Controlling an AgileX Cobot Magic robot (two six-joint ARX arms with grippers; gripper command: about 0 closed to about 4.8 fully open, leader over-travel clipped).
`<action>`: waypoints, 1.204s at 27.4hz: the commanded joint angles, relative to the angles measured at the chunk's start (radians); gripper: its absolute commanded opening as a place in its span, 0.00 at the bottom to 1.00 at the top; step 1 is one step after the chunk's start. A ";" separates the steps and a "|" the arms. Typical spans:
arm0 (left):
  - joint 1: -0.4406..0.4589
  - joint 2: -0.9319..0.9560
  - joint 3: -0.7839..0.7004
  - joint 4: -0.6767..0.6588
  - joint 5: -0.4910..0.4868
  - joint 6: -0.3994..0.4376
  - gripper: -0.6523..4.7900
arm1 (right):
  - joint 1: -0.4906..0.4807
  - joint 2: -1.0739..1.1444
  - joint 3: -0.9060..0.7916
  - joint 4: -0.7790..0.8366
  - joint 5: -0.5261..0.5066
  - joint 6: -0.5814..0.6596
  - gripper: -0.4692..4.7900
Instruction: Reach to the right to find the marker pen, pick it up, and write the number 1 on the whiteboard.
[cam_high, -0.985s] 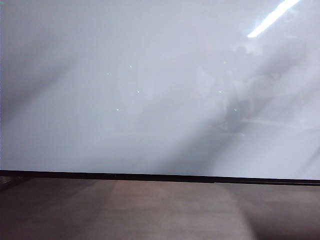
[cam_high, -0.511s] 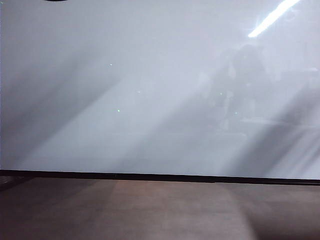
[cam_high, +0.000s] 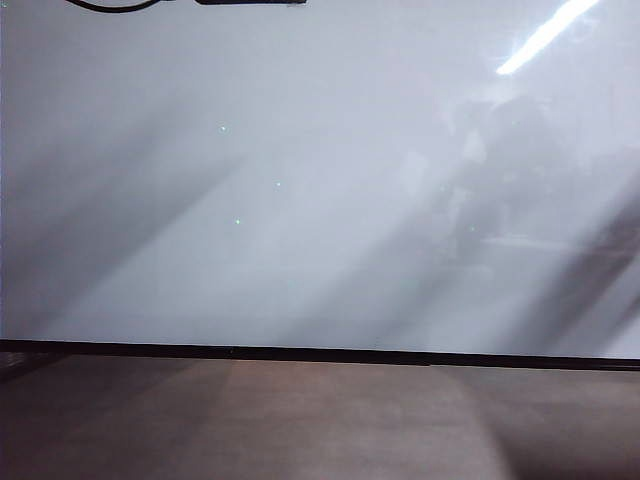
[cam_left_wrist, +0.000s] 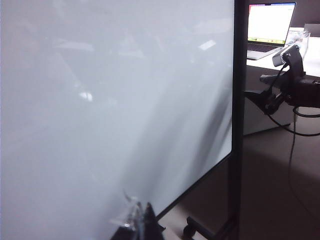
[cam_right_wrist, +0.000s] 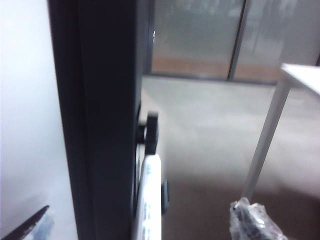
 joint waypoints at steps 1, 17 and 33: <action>0.000 0.016 0.002 0.013 0.005 0.001 0.11 | -0.019 -0.005 0.004 -0.019 -0.007 0.007 1.00; -0.001 0.039 0.002 0.013 0.005 0.000 0.11 | -0.040 0.007 0.008 -0.063 -0.051 -0.023 0.62; 0.000 0.039 0.002 -0.018 0.005 0.001 0.11 | -0.028 0.007 0.010 -0.063 -0.089 -0.016 0.58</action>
